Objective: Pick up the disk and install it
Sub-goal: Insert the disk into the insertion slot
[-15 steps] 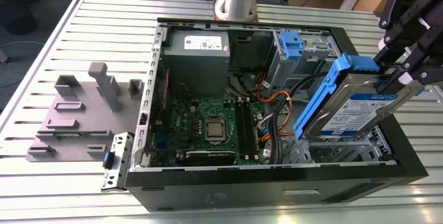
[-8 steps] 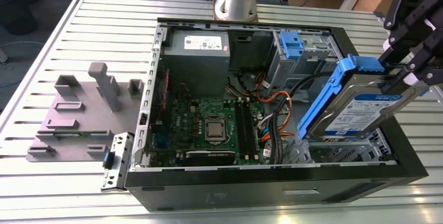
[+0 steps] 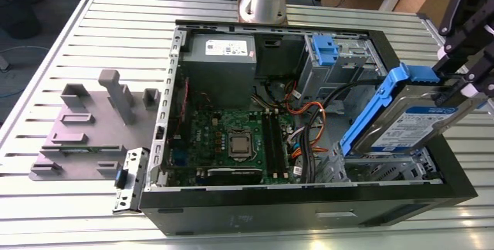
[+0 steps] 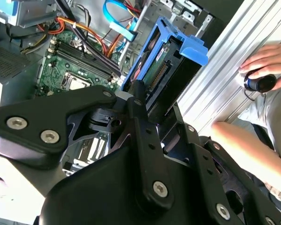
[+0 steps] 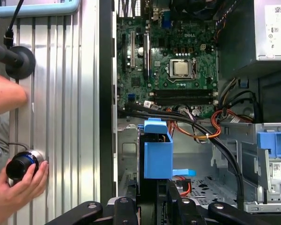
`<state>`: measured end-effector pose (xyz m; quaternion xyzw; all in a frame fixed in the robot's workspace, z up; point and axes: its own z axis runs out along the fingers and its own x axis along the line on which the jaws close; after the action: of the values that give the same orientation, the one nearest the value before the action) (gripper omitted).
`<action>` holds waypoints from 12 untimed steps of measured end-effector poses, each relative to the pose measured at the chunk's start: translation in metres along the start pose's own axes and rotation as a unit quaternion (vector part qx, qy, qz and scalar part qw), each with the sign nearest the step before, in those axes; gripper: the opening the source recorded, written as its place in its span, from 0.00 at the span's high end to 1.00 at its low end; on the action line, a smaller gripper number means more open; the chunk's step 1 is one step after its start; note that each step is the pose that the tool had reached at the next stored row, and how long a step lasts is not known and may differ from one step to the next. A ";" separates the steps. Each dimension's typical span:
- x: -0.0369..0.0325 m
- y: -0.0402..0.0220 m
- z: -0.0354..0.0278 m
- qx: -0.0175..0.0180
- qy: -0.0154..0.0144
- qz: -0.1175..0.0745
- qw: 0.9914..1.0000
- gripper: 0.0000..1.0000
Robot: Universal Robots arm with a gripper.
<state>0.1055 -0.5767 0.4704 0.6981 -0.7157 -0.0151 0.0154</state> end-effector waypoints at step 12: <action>-0.0038 -0.0058 0.0091 0.000 0.000 0.000 1.000 0.65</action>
<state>0.1110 -0.5730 0.4611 0.6981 -0.7157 -0.0151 0.0155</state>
